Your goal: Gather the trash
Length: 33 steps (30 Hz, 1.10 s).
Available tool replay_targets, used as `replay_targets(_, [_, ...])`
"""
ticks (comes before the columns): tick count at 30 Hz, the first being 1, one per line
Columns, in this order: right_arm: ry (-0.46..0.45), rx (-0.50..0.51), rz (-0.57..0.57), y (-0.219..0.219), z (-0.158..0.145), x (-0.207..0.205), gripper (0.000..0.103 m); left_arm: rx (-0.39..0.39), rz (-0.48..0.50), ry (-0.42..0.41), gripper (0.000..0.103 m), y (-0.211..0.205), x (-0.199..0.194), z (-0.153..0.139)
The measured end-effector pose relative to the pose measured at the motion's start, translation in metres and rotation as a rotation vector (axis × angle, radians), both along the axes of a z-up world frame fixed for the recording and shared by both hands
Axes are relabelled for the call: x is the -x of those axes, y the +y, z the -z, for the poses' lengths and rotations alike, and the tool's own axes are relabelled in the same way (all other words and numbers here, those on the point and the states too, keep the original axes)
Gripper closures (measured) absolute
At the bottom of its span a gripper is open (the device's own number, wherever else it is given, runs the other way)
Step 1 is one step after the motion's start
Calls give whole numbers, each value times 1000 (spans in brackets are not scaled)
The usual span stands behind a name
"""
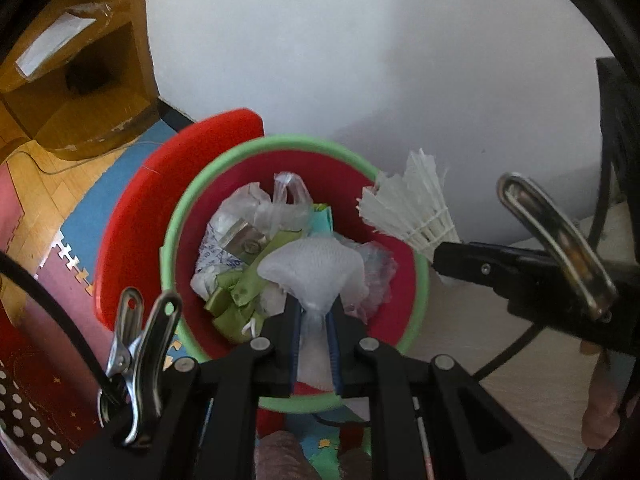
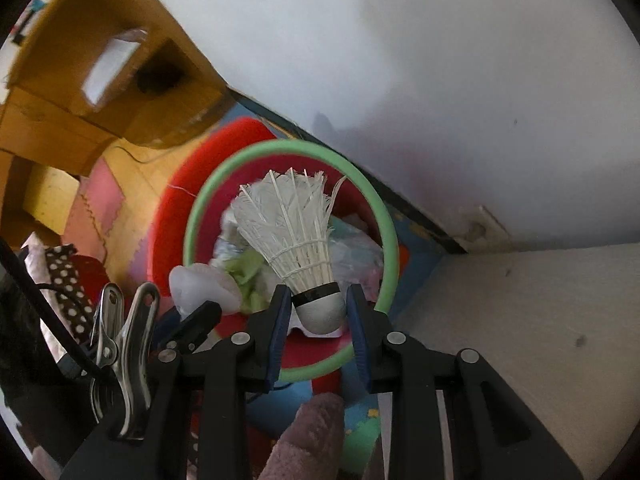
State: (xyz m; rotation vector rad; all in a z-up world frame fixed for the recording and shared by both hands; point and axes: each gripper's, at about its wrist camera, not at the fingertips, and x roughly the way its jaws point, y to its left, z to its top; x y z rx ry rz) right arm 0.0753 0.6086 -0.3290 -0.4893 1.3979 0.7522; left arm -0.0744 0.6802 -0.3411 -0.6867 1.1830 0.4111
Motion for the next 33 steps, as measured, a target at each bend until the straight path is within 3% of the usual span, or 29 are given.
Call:
replay_targets(8, [48, 44, 19, 7, 30, -17, 73, 38, 14, 50, 90, 2, -11, 33])
replay_targets(16, [23, 59, 5, 10, 29, -16, 66, 42, 5, 99, 75, 4, -14, 35])
replay_targets(21, [27, 57, 16, 9, 23, -16, 66, 55, -4, 93, 66, 6, -8, 28])
replay_targets(33, [-15, -46, 66, -9, -29, 12, 66, 36, -44, 35, 64, 5, 20, -22])
